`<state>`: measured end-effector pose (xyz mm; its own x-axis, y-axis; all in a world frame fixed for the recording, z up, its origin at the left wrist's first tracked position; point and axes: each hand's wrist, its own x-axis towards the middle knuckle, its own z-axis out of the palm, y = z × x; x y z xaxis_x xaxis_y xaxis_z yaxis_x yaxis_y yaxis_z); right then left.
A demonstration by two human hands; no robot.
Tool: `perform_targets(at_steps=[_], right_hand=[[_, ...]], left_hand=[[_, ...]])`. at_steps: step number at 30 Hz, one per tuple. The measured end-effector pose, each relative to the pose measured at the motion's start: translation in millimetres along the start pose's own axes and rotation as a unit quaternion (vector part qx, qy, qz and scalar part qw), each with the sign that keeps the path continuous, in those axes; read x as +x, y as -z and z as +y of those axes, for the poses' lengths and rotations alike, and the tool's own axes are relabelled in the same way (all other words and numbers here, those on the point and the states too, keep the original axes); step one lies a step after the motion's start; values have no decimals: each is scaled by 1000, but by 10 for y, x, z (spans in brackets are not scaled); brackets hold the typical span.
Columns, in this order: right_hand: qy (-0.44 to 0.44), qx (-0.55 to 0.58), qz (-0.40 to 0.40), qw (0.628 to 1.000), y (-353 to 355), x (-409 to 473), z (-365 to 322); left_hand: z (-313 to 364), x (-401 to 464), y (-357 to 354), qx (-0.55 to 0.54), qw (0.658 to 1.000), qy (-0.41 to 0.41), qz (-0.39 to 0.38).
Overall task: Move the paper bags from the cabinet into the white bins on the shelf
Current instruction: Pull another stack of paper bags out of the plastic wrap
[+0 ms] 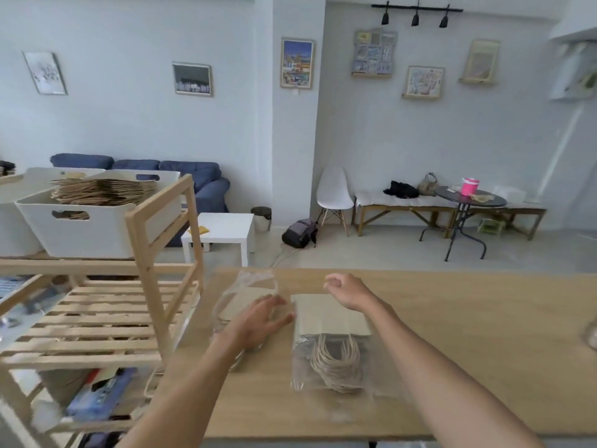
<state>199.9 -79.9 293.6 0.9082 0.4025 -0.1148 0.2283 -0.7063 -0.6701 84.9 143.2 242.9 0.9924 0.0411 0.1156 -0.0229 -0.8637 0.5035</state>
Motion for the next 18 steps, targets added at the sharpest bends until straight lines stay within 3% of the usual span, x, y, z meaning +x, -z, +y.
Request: perform_targets(at_steps=[9, 18], right_hand=[[-121, 19, 19, 992, 84, -114, 1133], [-201, 37, 41, 978, -99, 208, 1646]], left_hand=[[20, 65, -703, -6, 996, 28, -84], [-326, 493, -1153, -52, 992, 70, -88]])
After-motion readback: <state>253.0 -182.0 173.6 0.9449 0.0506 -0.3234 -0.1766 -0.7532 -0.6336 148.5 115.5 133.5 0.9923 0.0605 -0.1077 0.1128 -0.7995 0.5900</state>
